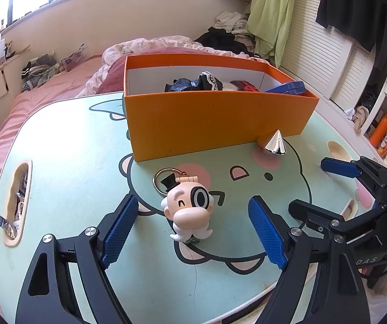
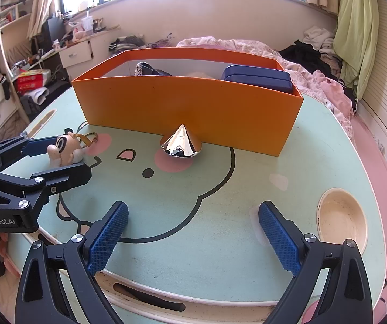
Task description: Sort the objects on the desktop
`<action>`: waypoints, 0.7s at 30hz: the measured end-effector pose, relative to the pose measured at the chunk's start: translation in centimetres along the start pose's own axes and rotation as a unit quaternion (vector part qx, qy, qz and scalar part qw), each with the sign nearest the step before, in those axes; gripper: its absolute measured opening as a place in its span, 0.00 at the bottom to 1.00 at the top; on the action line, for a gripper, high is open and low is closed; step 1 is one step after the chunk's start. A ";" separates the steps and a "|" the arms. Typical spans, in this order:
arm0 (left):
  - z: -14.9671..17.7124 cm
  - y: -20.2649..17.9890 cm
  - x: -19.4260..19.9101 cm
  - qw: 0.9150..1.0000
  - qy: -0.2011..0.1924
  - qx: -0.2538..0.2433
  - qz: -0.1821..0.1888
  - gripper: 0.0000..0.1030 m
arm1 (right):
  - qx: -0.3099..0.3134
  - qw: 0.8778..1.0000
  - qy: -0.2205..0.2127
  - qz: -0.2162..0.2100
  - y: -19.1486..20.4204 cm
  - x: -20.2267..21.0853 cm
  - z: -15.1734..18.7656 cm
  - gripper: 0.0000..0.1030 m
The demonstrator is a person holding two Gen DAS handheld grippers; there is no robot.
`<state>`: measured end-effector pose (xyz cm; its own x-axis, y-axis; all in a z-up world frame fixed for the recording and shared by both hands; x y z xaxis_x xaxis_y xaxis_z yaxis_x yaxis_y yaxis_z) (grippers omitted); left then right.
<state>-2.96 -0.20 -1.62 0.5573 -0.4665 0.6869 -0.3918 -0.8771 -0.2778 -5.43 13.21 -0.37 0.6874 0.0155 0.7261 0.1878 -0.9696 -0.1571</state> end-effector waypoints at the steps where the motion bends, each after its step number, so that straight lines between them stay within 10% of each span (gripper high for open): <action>1: 0.0 -0.1 0.0 1.000 0.000 0.000 0.000 0.81 | 0.000 1.000 0.000 0.000 0.0 0.0 0.0 0.94; 21: -0.1 -0.2 -0.1 1.000 0.000 0.000 -0.002 0.81 | 0.000 1.000 0.000 0.000 0.0 0.0 0.0 0.95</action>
<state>-2.97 0.04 -1.59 0.5579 -0.4637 0.6883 -0.3908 -0.8784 -0.2751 -5.40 13.19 -0.40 0.6875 0.0151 0.7260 0.1871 -0.9697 -0.1570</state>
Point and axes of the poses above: each gripper's, at about its wrist camera, not at the fingertips, and x roughly against the way its jaws point, y to its left, z to its underside, the point moved 2 cm from there along -x, roughly the way its jaws point, and after that the axes turned 13 degrees about z, right-handed, at the moved point
